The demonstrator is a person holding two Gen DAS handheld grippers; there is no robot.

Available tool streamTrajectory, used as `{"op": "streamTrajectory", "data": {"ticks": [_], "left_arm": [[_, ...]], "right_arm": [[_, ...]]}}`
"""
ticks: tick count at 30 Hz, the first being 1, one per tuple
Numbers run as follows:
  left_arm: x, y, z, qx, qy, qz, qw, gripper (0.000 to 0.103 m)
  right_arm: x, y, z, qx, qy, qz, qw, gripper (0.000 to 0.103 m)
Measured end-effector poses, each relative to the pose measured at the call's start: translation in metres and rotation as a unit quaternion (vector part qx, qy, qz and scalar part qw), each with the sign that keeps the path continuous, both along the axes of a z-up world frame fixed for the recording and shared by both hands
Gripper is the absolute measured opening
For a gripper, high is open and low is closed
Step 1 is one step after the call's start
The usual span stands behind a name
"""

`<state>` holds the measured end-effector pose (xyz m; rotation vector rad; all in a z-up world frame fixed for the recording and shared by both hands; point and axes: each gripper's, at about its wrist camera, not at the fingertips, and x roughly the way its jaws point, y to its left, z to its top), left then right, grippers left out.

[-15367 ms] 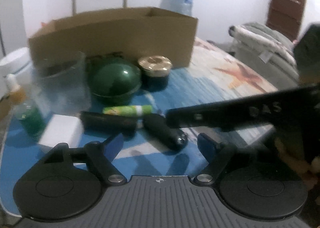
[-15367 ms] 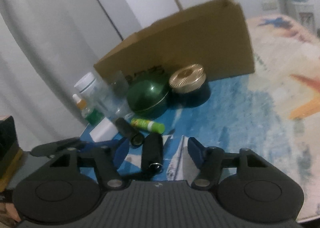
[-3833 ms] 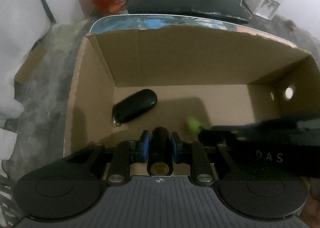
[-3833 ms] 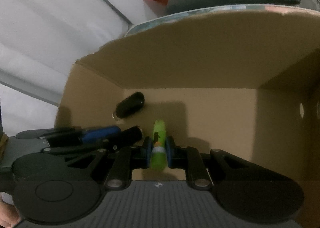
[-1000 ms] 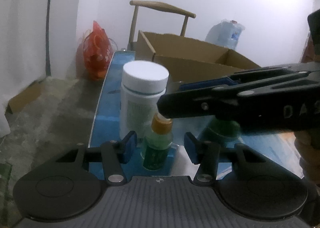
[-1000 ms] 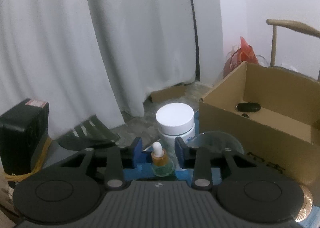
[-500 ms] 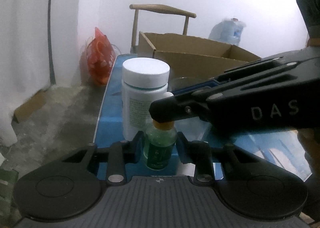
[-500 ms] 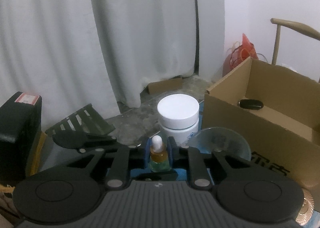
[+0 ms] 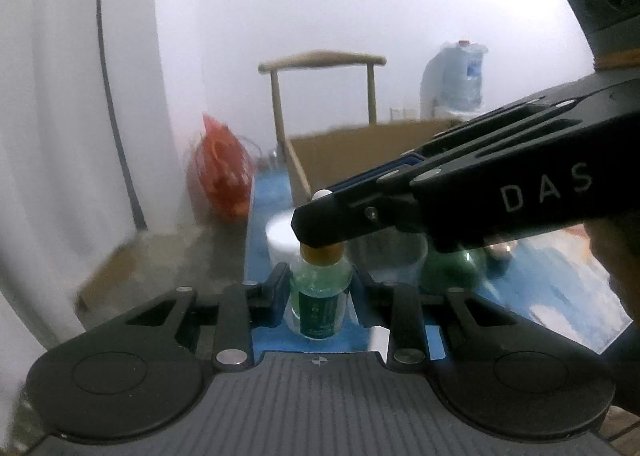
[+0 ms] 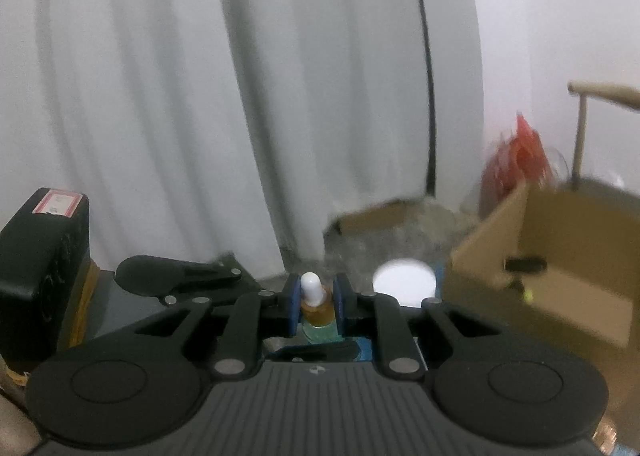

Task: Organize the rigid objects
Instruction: 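Carry the dropper bottle with the left gripper into the box and release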

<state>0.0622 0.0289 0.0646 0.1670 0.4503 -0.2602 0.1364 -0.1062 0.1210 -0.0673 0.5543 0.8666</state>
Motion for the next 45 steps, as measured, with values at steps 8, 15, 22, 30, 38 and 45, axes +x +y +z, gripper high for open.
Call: {"op": "streamTrajectory", "data": {"ticks": [8,15,22,30,38,45], "left_arm": [[0.039,-0.031,0.067,0.026,-0.025,-0.050,0.9981,0.031],[0.147,-0.082,0.078,0.025,0.062,-0.089,0.9938,0.031],[0.240,-0.129,0.032,0.044,0.173,-0.080,0.9807,0.031],[0.291,-0.144,-0.005,0.054,0.252,-0.048,0.9651,0.031],[0.305,-0.143,-0.012,0.046,0.265,-0.038,0.9625,0.032],[0.308,-0.144,-0.015,0.064,0.274,-0.034,0.9589,0.036]], "right_arm": [[0.023,-0.031,0.059,0.025,-0.055,-0.020,0.998,0.018],[0.110,-0.071,0.068,0.014,-0.002,-0.094,0.995,0.019],[0.212,-0.111,0.017,0.009,0.127,-0.149,0.981,0.019],[0.280,-0.125,-0.036,0.021,0.204,-0.168,0.964,0.019],[0.293,-0.127,-0.051,0.024,0.212,-0.175,0.961,0.019],[0.293,-0.125,-0.059,0.025,0.220,-0.168,0.961,0.018]]}}
